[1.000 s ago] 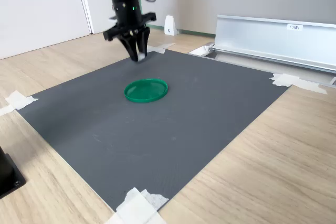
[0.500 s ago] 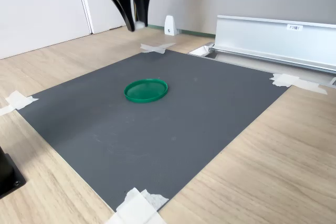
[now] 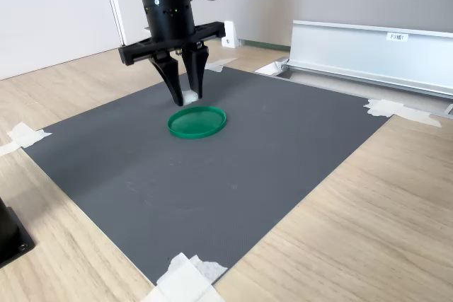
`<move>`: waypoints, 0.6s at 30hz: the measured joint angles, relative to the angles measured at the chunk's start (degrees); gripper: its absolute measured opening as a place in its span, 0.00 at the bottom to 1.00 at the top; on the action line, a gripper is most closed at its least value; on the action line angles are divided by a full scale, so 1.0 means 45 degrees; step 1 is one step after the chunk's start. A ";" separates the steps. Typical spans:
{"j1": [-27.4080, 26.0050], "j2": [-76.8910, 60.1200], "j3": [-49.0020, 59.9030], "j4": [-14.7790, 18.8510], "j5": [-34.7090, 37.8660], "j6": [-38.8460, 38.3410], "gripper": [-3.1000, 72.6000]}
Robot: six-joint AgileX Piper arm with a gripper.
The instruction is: Grasp a white terminal and put it on the green lid.
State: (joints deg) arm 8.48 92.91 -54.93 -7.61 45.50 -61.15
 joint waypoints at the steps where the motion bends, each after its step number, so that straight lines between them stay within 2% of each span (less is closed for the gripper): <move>1: 0.0000 0.0040 0.0027 -0.0147 -0.0061 0.0230 0.40; 4: 0.0000 0.0153 0.0058 -0.0500 -0.0329 0.0758 0.40; 11: 0.0000 0.0403 0.0058 -0.0585 -0.0499 0.0813 0.40; 13: 0.0000 0.0416 0.0058 -0.0585 -0.0503 0.0813 0.46; 18: 0.0000 0.0426 0.0058 -0.0585 -0.0587 0.0886 0.70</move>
State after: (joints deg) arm 8.48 94.83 -54.67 -10.24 42.85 -57.17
